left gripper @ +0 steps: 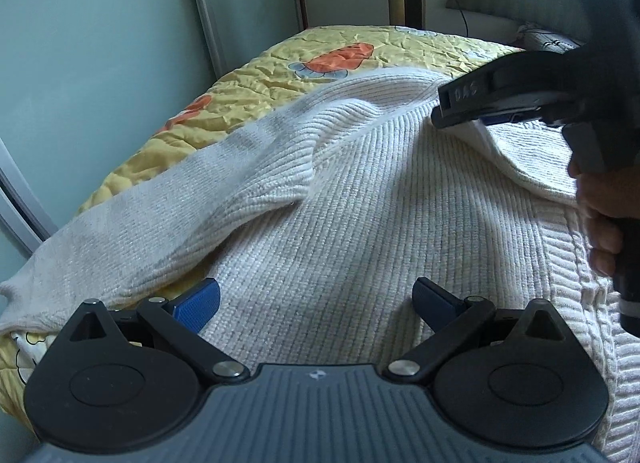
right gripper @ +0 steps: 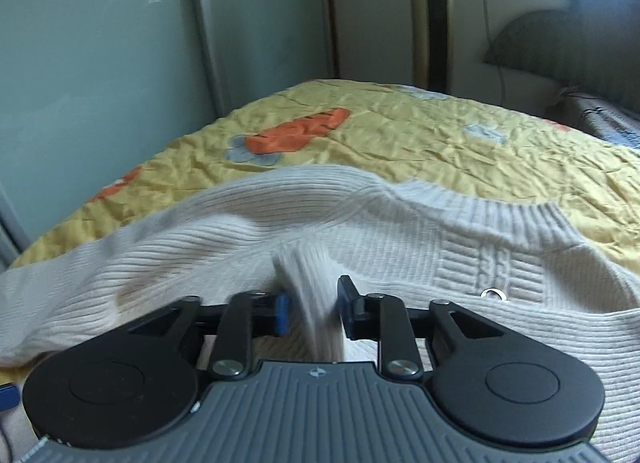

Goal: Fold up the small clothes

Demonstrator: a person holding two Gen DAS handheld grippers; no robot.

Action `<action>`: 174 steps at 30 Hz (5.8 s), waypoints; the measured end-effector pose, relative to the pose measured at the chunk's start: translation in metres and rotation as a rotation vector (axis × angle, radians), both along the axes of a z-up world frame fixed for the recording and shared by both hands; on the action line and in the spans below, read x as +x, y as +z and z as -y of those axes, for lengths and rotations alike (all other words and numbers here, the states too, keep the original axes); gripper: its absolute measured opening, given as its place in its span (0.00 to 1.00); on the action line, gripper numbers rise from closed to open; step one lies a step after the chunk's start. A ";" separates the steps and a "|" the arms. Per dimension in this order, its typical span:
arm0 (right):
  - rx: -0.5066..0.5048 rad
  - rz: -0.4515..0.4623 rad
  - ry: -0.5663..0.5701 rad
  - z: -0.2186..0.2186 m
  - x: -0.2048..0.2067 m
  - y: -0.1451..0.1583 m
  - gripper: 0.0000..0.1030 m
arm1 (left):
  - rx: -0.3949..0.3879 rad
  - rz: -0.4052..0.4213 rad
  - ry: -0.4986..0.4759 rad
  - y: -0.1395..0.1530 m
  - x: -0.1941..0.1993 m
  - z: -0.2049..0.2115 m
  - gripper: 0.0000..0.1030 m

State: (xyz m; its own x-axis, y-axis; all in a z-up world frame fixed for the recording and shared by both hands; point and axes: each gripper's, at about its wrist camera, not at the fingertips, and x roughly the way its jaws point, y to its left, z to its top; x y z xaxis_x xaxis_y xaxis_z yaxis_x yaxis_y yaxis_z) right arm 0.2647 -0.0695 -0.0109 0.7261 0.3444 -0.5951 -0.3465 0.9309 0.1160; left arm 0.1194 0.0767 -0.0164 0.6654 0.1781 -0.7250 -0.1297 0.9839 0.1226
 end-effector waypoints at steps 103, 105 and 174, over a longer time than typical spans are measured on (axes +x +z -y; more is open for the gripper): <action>0.048 0.059 0.146 0.004 -0.067 0.013 0.64 | -0.129 0.663 0.262 0.155 0.053 -0.127 0.07; 0.089 0.001 0.107 0.021 -0.063 0.005 0.64 | -0.111 0.635 0.172 0.143 0.058 -0.097 0.07; 0.350 0.014 -0.176 0.140 -0.027 0.028 0.09 | -0.061 0.213 -0.237 0.004 -0.002 -0.012 0.84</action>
State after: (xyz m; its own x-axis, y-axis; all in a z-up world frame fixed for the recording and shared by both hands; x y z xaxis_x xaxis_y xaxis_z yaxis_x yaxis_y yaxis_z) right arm 0.2374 -0.2092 0.0172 0.7991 0.3946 -0.4536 -0.1890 0.8811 0.4336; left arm 0.1174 0.0887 -0.0129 0.8208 -0.0394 -0.5698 0.0877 0.9945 0.0575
